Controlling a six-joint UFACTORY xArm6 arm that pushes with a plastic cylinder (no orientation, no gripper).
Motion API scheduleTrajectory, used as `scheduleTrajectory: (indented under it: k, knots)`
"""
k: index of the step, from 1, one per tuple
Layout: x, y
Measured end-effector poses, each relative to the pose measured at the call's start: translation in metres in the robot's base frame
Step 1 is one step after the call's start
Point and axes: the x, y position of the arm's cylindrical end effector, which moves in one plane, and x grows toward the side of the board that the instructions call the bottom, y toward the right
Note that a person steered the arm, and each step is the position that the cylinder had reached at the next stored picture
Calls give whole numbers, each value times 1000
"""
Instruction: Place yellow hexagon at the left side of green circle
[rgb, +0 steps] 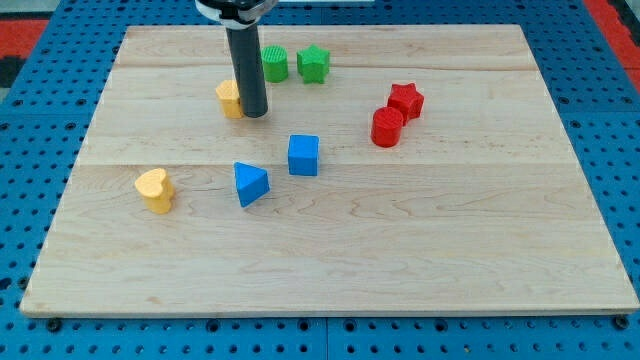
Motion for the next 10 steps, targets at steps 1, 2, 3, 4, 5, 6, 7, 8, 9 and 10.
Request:
scheduleTrajectory:
  k: [1,2,3,4,5,6,7,8,9,10]
  knots:
    - [4,-17]
    - [-1,-26]
    - [-13,-26]
    - [-18,-26]
    - [-6,-27]
    - [-6,-33]
    - [-8,-33]
    - [-18,-33]
    - [-17,-37]
    - [-16,-51]
